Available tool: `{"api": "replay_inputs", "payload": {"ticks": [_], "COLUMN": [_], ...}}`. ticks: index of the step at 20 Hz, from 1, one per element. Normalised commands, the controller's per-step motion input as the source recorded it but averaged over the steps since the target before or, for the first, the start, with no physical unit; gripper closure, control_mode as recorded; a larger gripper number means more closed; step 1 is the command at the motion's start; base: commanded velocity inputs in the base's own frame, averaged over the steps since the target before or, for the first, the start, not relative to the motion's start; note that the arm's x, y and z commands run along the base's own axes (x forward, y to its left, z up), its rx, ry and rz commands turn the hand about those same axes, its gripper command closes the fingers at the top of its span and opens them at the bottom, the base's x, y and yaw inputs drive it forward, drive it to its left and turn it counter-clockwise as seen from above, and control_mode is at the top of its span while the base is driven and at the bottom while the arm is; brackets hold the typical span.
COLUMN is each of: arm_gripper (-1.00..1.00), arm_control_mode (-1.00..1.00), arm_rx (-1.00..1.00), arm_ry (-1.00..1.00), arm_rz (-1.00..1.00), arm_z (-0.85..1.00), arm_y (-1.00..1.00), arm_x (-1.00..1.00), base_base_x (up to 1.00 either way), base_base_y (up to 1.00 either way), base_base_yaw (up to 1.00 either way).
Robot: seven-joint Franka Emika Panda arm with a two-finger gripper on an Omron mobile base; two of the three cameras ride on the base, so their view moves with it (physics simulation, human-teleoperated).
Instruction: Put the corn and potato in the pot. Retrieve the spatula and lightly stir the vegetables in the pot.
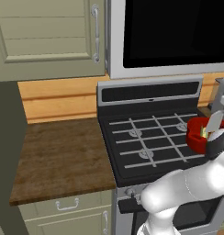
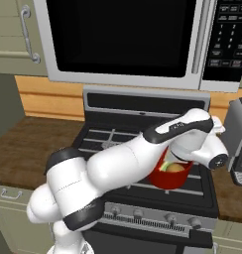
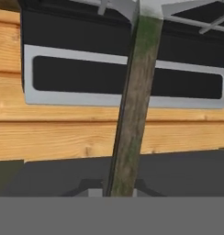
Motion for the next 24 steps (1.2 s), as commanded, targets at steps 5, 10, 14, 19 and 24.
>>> {"api": "replay_inputs", "payload": {"ticks": [5,10,14,19,24], "arm_gripper": [1.0,1.0,1.0,1.0,1.0], "arm_control_mode": [-1.0,-1.0,-1.0,-1.0,-1.0], "arm_rx": [-0.03,-0.03,-0.1,-0.14,-0.07], "arm_ry": [0.0,0.0,0.0,0.0,0.17], "arm_rz": [0.0,0.0,0.0,0.0,0.0], "arm_z": [-0.32,-0.31,-0.45,-0.63,-0.34], "arm_y": [0.0,0.0,0.25,0.41,0.29], "arm_x": [0.04,0.09,-0.18,-0.16,0.0], "base_base_x": [0.0,0.0,0.0,0.0,0.0], "base_base_y": [0.0,0.0,0.0,0.0,0.0], "base_base_yaw": [0.0,0.0,0.0,0.0,0.0]}}
